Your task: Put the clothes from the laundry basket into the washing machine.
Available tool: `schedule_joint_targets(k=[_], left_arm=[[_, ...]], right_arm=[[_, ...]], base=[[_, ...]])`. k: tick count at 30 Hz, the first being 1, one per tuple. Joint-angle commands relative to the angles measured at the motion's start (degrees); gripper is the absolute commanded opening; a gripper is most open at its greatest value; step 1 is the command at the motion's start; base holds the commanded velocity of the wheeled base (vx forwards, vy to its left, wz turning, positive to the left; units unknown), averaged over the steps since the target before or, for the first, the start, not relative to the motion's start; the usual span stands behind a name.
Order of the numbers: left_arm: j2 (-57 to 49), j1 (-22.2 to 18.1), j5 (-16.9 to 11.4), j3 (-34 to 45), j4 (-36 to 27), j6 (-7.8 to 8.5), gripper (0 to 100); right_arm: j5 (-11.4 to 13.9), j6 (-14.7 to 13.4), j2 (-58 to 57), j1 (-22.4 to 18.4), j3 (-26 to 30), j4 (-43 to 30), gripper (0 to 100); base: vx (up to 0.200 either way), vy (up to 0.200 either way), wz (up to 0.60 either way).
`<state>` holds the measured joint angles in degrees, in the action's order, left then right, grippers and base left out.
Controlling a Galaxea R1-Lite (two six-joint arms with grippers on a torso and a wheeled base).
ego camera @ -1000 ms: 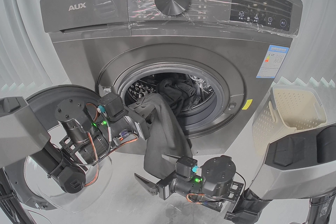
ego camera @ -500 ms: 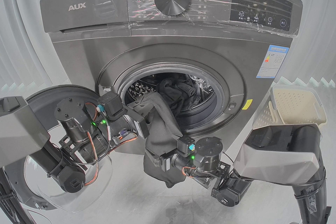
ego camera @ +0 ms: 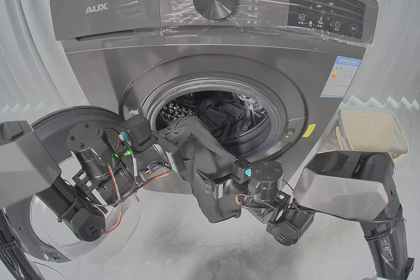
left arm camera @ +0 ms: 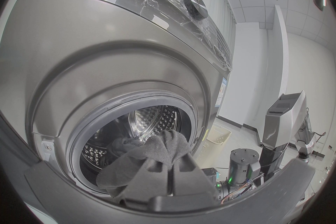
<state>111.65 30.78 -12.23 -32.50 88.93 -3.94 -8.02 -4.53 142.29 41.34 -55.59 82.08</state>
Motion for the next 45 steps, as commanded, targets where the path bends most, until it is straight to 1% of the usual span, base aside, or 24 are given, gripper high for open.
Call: schedule_joint_targets(k=[1,11,12,23,26,28,31,32,33,36,37,38,39,41,43,45], left_arm=[[-0.1,0.0,0.0,0.0,0.0,-0.02,0],[-0.2,0.2,0.0,0.2,0.0,-0.02,0],[-0.2,0.1,0.0,0.2,0.0,-0.02,0],[0.1,-0.4,0.0,0.2,0.0,0.07,0],[0.5,-1.4,-0.1,0.3,0.0,0.16,0],[0.8,-2.1,-0.1,0.3,0.0,0.16,0],[0.8,-2.8,-0.1,0.2,0.0,0.16,0],[0.8,-2.9,-0.1,0.2,0.0,0.16,0],[0.8,-3.2,0.0,0.4,0.0,0.25,0],[0.8,-3.7,0.0,0.5,0.0,0.33,0],[0.8,-3.7,0.0,0.5,0.0,0.33,0],[0.8,-4.1,0.0,0.5,0.0,0.42,0],[0.8,-4.1,0.0,0.5,0.0,0.42,0],[0.8,-4.1,0.1,0.5,0.0,0.42,0],[0.8,-4.0,0.1,0.5,0.0,0.42,0],[0.8,-4.1,0.2,0.4,0.0,0.51,0]], right_arm=[[-0.1,0.0,-0.1,-0.3,-0.1,-0.1,100],[-0.2,0.0,1.0,0.5,-1.9,-0.1,100],[-0.2,-0.1,1.1,0.5,-1.9,-0.1,0],[-0.2,-0.1,0.2,1.0,-0.6,0.8,0],[0.1,-0.3,-3.3,1.9,4.3,1.6,0],[0.6,-0.3,-6.9,2.9,8.8,2.5,0],[1.0,-0.4,-12.3,3.1,14.9,2.7,0],[1.2,-0.4,-12.9,3.0,15.6,2.7,0],[1.9,-0.4,-16.3,2.5,19.0,2.8,0],[3.0,-0.3,-20.4,1.6,23.2,2.8,0],[3.0,-0.3,-20.4,1.6,23.2,2.8,0],[4.7,-0.2,-22.6,0.1,25.4,2.8,0],[5.3,-0.2,-23.0,-0.4,26.1,2.9,0],[8.3,-0.3,-24.0,-2.3,28.3,3.9,0],[10.1,-0.3,-23.7,-3.0,29.9,6.3,0],[11.9,-0.4,-23.9,-3.2,31.7,6.3,0]], base=[[0.0,0.0,0.0],[0.0,0.0,0.0],[0.0,0.0,0.0],[0.0,0.0,0.0],[0.0,0.0,0.0],[0.0,0.0,0.0],[0.0,0.0,0.0],[0.0,0.0,0.0],[0.0,0.0,0.0],[0.0,0.0,0.0],[0.0,0.0,0.0],[0.0,0.0,0.0],[0.0,0.0,0.0],[0.0,0.0,0.0],[0.0,0.0,0.0],[0.0,0.0,0.0]])
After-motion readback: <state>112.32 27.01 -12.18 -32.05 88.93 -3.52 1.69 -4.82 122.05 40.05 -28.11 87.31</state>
